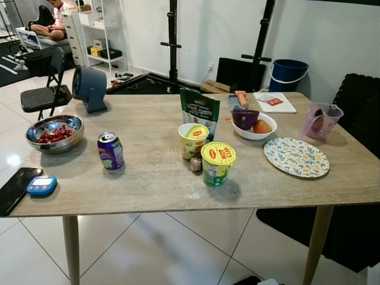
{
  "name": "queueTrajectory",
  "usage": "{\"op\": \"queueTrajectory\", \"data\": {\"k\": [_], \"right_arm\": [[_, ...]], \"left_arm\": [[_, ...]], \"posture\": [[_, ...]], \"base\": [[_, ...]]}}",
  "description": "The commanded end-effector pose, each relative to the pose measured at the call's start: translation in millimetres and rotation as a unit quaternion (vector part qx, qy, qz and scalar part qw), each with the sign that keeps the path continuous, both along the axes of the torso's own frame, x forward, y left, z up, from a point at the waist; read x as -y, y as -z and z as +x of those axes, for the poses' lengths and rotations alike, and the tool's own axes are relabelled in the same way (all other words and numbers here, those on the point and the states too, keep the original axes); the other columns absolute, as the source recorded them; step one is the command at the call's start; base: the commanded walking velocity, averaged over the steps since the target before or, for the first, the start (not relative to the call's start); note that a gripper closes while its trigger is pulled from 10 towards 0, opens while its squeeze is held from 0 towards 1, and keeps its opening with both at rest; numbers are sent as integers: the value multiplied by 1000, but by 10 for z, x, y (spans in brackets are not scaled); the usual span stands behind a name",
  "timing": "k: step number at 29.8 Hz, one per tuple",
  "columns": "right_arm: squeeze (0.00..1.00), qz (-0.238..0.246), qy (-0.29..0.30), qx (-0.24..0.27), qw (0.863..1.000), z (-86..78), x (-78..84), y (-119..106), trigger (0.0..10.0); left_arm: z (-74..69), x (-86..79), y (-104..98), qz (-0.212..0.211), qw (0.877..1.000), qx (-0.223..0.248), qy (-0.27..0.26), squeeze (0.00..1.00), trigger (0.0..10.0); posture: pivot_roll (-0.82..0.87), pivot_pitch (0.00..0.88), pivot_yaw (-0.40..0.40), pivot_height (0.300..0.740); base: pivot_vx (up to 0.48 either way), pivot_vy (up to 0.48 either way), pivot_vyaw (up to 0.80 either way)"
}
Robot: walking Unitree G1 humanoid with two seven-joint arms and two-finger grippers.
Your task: Restocking fridge
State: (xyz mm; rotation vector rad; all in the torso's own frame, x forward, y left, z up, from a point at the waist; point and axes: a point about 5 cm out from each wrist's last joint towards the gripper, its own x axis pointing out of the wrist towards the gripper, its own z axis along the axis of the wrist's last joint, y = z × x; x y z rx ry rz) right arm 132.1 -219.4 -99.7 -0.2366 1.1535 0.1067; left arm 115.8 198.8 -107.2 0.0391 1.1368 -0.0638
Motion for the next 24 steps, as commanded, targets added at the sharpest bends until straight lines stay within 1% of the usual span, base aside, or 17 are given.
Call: {"op": "queueTrajectory", "data": {"k": [1,5,8,10,14,15,18,21,22,24], "right_arm": [[0,2,-4,16,1000,95,4,-36,10000],[0,2,-3,19,1000,108,-2,-40,10000],[0,4,0,18,1000,79,-19,-27,10000],[0,8,3,15,1000,39,-54,-6,10000],[0,12,6,12,1000,11,-86,9,10000],[0,14,9,12,1000,10,-110,14,10000],[0,18,15,15,1000,17,-145,17,10000],[0,20,23,22,999,67,-147,2,10000],[0,20,23,22,999,67,-147,2,10000],[0,19,25,21,999,64,-137,1,10000]], "left_arm": [[-83,-21,22,0,1000,-17,1,0,10000],[-68,-4,21,-1,1000,-15,0,0,10000],[-58,11,19,-4,1000,-11,-2,0,10000],[-86,-9,23,-4,1000,-13,-3,0,10000],[-112,-35,25,-1,1000,-16,-4,0,10000],[-118,-59,23,1,1000,-17,-3,0,10000],[-121,-98,17,4,1000,-18,1,0,10000],[10,-183,-34,13,1000,-2,-2,0,10000],[10,-183,-34,13,1000,-2,-2,0,10000],[100,-217,-69,16,1000,11,-7,0,10000]], "posture": [[-17,33,-2,740],[-11,29,0,740],[-2,29,3,740],[-3,31,6,740],[-5,38,11,740],[-20,29,26,740],[-29,18,35,740],[-20,0,43,740],[-20,0,43,740],[1,0,43,740]], "base": [[0,0,0],[0,0,0],[0,0,0],[0,0,0],[0,0,0],[0,0,0],[0,0,0],[0,0,0],[0,0,0],[0,0,0]]}}
